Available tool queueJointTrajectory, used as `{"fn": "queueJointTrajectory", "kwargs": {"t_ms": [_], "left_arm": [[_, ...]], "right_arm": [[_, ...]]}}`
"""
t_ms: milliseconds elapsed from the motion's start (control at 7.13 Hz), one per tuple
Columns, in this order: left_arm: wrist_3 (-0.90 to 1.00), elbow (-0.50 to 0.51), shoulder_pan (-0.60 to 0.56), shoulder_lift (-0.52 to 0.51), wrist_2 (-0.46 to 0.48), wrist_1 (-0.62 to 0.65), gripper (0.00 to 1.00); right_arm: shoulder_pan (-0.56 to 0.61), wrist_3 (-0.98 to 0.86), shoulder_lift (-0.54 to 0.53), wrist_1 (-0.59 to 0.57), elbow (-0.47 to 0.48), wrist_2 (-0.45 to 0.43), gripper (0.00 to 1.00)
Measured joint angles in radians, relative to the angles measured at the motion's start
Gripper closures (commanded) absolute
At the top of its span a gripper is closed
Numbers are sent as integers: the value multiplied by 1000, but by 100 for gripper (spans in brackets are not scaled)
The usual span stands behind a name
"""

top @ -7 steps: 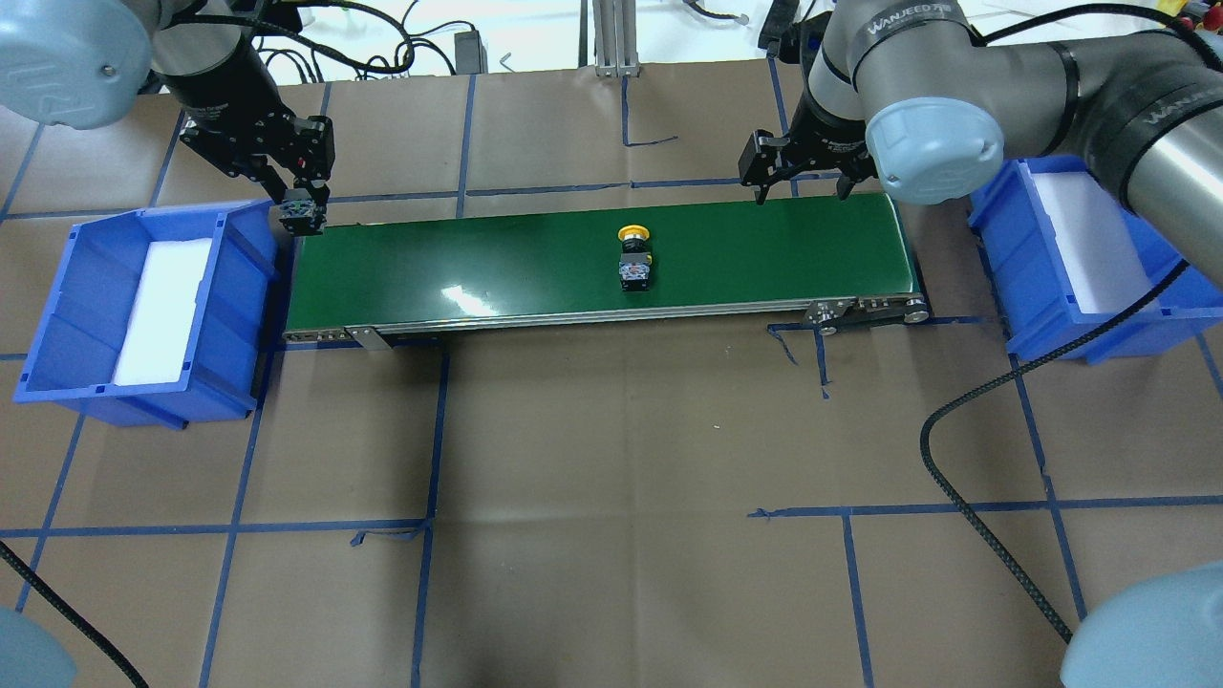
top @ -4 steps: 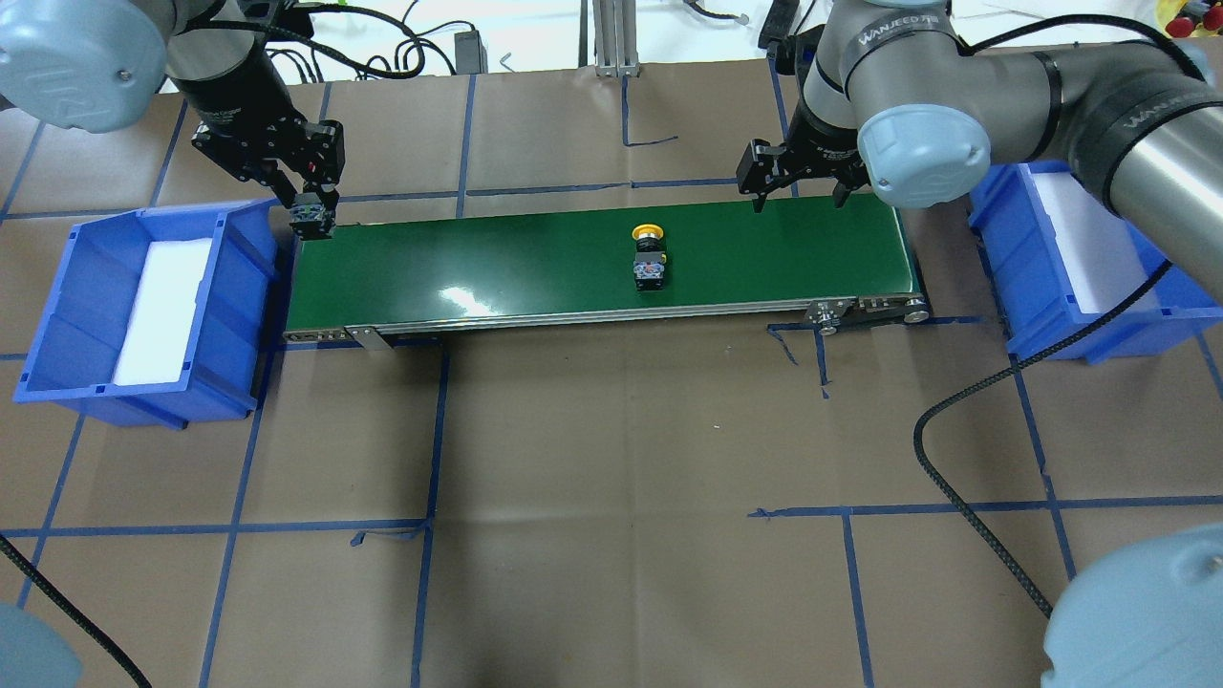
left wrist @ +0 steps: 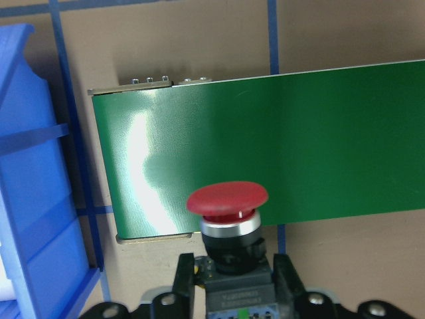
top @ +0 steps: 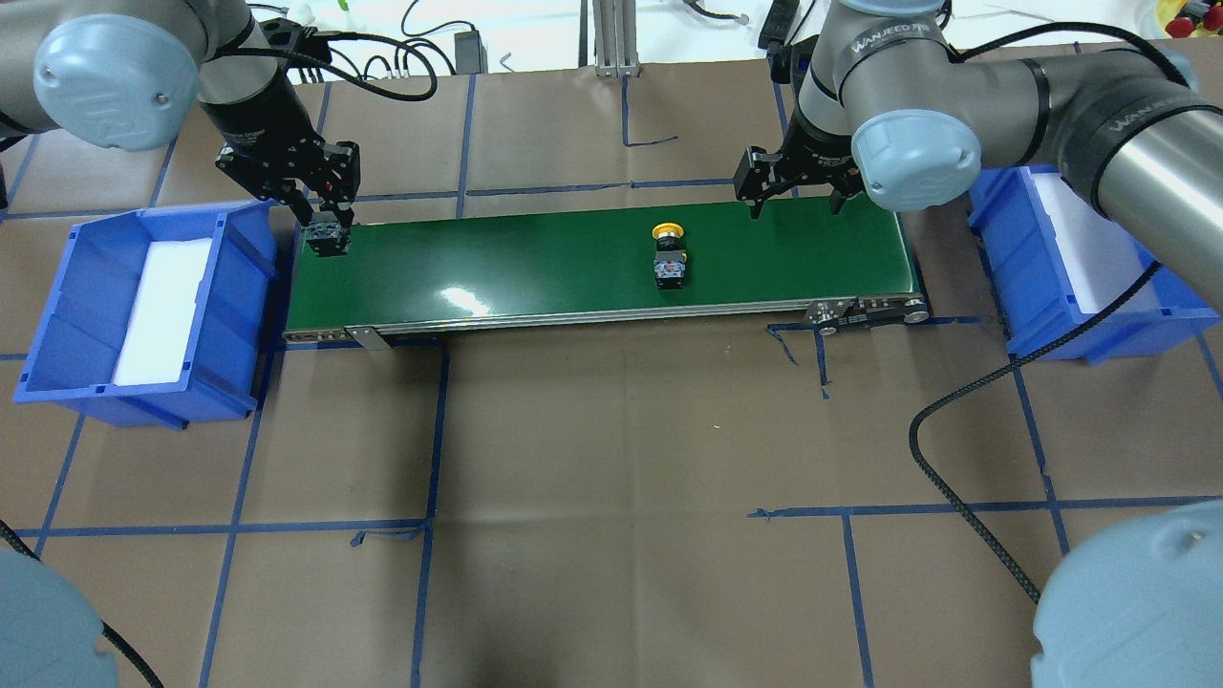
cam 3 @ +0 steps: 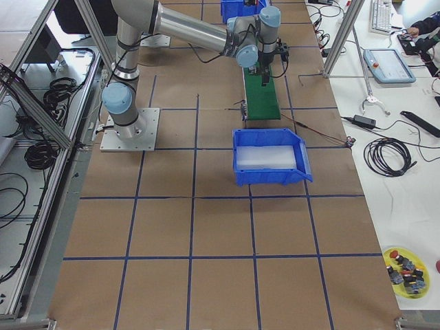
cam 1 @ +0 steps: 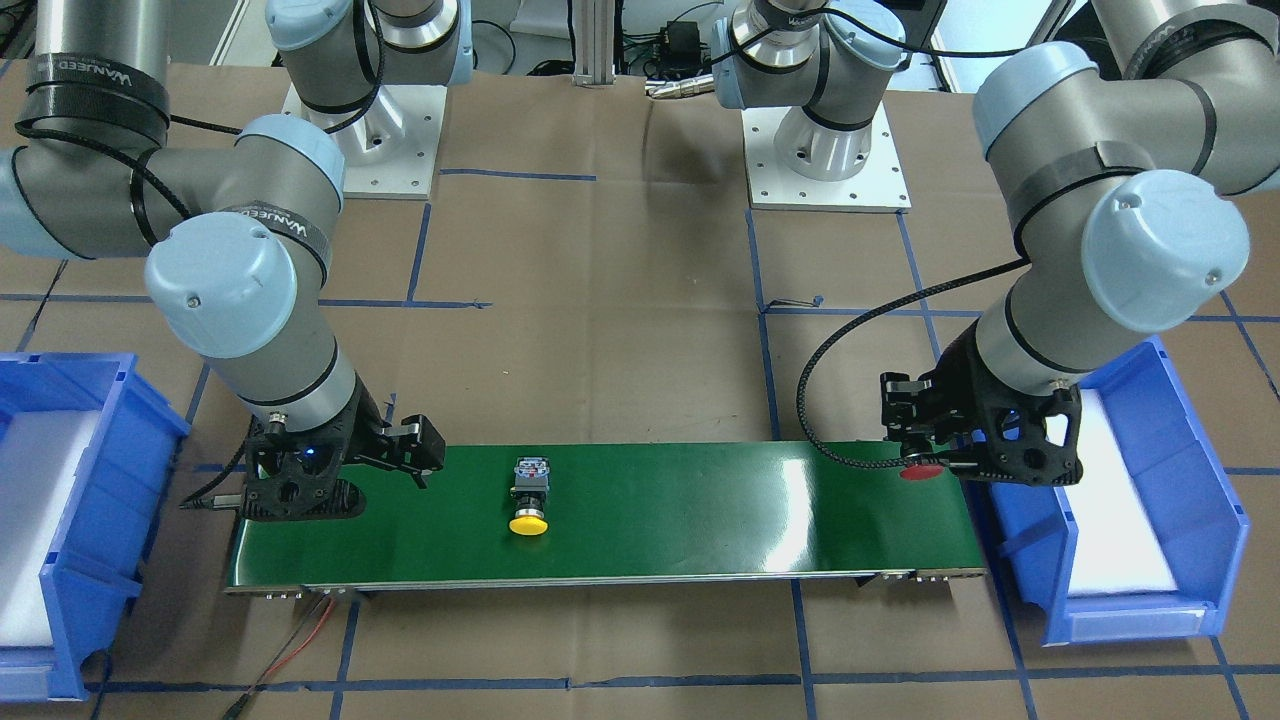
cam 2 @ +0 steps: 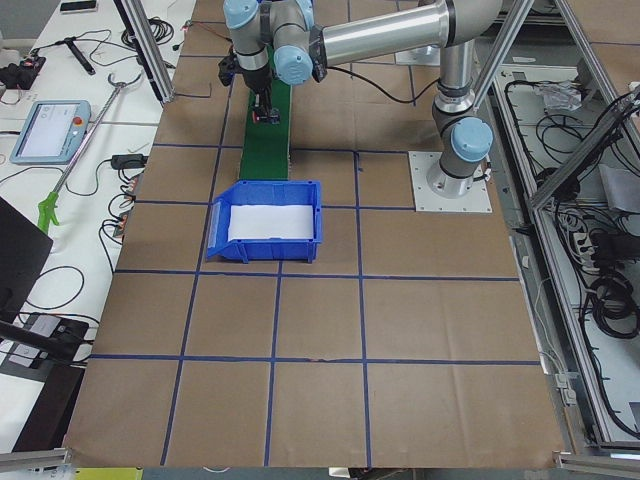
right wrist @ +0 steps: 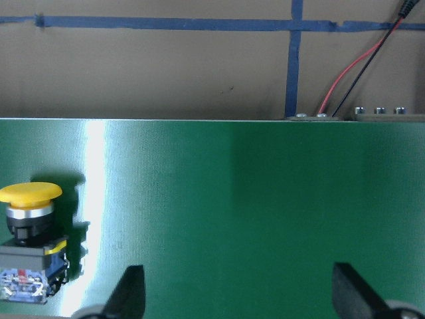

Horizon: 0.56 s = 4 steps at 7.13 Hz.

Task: Transport two buttons from left to right
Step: 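Lower the red button onto the belt while the right gripper descends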

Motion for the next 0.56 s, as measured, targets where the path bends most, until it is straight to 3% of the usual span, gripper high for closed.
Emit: {"fn": "queueJointTrajectory", "kwargs": {"t_ms": [561], "left_arm": [[44, -44, 2, -56, 1, 102, 100]], "right_arm": [[0, 0, -2, 3, 0, 1, 0]]}}
